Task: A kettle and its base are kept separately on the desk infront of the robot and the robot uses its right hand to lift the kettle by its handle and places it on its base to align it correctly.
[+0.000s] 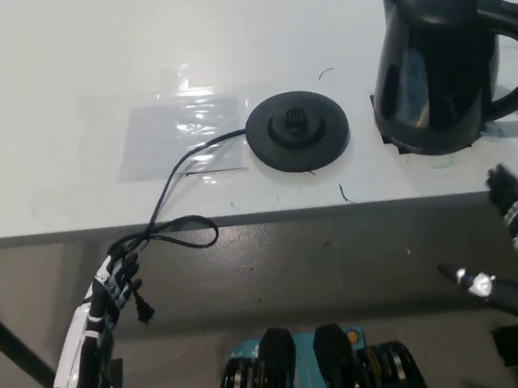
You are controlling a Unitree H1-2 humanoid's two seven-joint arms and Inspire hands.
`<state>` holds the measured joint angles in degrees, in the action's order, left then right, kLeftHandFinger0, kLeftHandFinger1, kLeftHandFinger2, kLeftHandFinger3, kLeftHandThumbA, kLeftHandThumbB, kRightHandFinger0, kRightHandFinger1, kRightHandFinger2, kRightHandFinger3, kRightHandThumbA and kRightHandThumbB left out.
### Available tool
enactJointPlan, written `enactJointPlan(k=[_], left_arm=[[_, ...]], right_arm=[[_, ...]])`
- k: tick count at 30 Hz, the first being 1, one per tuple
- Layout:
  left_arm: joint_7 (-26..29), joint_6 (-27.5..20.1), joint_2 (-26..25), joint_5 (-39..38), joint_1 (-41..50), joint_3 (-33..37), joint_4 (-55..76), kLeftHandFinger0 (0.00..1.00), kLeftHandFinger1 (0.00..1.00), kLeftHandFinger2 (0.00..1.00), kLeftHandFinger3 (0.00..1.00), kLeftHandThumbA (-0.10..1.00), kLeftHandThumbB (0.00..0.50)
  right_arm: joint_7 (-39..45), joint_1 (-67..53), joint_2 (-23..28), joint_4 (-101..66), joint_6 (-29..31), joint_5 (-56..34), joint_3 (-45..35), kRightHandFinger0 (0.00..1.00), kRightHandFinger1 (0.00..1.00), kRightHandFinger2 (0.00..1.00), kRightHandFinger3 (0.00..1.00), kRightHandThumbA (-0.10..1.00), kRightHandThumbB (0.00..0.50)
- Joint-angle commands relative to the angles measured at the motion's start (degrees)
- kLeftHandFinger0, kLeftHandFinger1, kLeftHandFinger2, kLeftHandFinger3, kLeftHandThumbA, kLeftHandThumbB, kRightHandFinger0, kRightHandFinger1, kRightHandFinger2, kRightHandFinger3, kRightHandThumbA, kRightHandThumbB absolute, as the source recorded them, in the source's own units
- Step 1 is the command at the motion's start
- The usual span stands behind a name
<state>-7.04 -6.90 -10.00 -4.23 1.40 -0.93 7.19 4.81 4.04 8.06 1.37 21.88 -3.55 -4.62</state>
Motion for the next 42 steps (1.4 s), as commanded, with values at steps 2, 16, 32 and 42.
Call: enactJointPlan(k=[2, 16, 32, 42], left_arm=[[-1.28, -2.60, -0.38, -1.07, -0.77, 0.23, 1.78, 1.00, 1.00, 1.00, 1.00, 1.00, 0.093], [-1.27, -2.59, 0.28, -0.77, -0.23, 1.05, 1.96, 1.00, 1.00, 1.00, 1.00, 1.00, 0.069], [-1.58, -1.59, -0.02, -1.45, -1.19, 1.10, 1.78, 1.00, 1.00, 1.00, 1.00, 1.00, 0.100], [-1.42, -1.60, -0.36, -0.46, -1.19, 1.15, 1.48, 1.00, 1.00, 1.00, 1.00, 1.00, 0.115]], right_arm=[[-2.02, 4.24, 2.95, -5.30, 2.43, -0.75, -4.12, 1.00, 1.00, 1.00, 1.00, 1.00, 0.328], [-0.07, 15.42, 11.70, -3.47, -10.73, -8.68, -9.67, 1.00, 1.00, 1.00, 1.00, 1.00, 0.373], [4.74, 31.24, 14.00, 16.49, -11.90, -12.69, -8.79, 1.00, 1.00, 1.00, 1.00, 1.00, 0.297], [9.45, 36.91, 13.32, 27.82, -11.64, -15.04, -8.19, 1.00, 1.00, 1.00, 1.00, 1.00, 0.309]])
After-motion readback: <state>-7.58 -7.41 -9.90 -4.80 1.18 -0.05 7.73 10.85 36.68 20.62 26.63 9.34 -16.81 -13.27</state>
